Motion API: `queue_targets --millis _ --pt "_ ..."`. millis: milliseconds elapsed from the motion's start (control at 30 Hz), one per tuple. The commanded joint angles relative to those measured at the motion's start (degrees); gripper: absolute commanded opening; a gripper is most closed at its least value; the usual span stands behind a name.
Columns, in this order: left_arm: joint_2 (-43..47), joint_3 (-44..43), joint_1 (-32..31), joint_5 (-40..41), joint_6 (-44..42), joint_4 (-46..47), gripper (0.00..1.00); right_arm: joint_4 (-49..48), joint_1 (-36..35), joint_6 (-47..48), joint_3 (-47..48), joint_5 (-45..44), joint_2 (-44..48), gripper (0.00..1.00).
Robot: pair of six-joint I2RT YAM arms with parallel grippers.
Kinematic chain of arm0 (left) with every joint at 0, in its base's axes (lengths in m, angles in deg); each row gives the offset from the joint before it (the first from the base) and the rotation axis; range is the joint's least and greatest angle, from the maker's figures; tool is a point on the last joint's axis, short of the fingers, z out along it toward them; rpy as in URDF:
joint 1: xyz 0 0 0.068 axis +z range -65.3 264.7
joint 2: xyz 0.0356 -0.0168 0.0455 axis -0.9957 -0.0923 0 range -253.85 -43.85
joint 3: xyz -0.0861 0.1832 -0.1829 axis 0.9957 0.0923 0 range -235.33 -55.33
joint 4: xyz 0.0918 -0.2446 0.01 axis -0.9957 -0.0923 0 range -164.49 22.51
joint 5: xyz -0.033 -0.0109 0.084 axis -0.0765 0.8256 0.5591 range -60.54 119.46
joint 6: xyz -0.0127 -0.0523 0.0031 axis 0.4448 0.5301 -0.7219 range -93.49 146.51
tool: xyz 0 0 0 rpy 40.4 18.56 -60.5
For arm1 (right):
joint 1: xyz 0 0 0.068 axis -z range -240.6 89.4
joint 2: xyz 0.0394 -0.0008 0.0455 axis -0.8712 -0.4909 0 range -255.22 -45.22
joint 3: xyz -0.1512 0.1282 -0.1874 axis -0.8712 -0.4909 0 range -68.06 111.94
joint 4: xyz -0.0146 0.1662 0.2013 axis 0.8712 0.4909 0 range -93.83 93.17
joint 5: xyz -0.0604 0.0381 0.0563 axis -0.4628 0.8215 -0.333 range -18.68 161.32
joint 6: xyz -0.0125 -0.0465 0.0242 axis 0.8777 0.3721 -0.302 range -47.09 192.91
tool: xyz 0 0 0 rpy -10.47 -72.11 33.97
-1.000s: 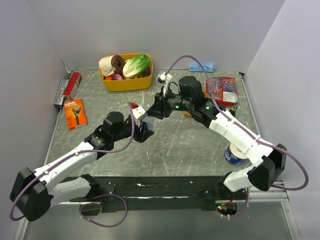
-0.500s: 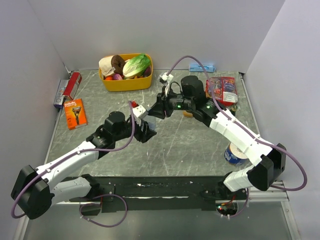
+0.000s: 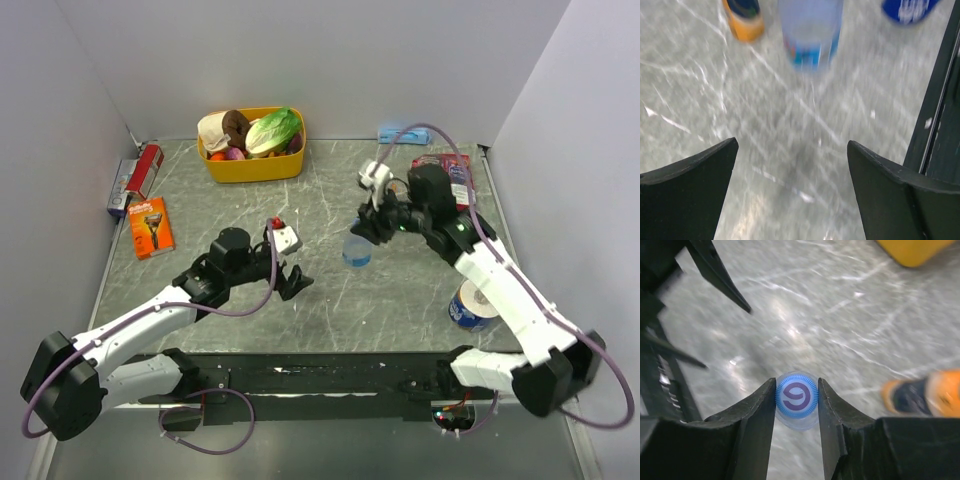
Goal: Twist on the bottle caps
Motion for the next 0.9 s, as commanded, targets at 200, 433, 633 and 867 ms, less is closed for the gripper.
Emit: queue_targets --millis 200,433,633,867 --pt "0.09 -0.36 0.26 0.86 -8.08 -6.55 0.96 -11.25 5.64 8.61 -13.25 -2.24 5.99 0.0" --pt "-1.06 -1.06 1.14 -0.46 -7.72 -8.56 0.96 -17.58 9.24 7.91 -16.06 2.51 3.97 0.0" --pt "-1.85 -2.03 3.07 -1.51 -6.67 -11.55 0.96 -19.0 10.48 5.54 -16.15 3.49 0.02 0.02" --pt "-3.34 -2.56 5.45 -2.13 -5.97 -11.29 0.96 -21.29 10.83 4.75 -17.21 2.17 -3.24 0.12"
